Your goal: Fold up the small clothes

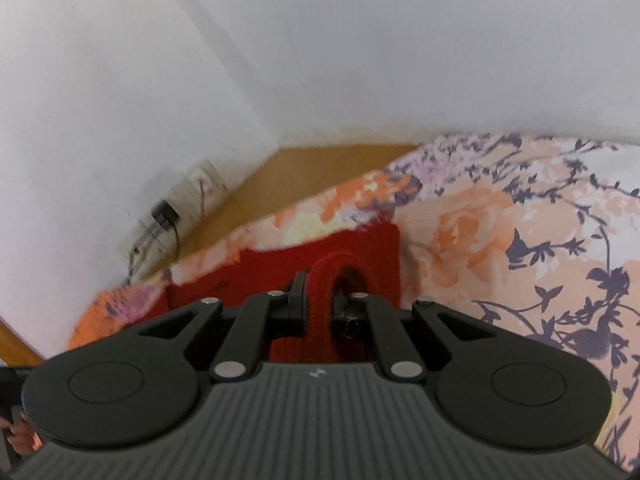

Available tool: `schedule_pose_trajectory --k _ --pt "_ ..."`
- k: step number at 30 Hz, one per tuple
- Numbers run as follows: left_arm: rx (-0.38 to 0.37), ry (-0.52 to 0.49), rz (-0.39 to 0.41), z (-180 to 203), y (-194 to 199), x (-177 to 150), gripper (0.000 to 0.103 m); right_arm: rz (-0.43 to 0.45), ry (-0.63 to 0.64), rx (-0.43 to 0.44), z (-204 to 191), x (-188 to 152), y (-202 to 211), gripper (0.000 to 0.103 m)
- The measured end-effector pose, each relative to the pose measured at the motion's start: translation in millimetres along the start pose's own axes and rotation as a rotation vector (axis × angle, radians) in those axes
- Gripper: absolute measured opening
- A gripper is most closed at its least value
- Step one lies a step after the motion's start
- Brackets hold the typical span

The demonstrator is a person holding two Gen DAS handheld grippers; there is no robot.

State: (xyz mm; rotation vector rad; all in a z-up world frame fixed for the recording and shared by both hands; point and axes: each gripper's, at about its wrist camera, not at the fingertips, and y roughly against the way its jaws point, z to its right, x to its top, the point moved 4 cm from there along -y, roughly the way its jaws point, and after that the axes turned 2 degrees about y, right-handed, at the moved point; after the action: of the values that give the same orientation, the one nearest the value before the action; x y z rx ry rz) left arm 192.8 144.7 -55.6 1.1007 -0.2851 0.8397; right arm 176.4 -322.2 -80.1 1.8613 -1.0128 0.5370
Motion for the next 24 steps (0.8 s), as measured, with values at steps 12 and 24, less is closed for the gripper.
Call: schedule_pose_trajectory --k 12,24 --pt "0.052 -0.127 0.019 9 26 -13 0.06 -0.042 -0.027 0.047 -2 -10 8 0.047" --pt "-0.096 -0.19 -0.087 5 51 -32 0.059 -0.035 -0.072 -0.022 -31 -37 55 0.054"
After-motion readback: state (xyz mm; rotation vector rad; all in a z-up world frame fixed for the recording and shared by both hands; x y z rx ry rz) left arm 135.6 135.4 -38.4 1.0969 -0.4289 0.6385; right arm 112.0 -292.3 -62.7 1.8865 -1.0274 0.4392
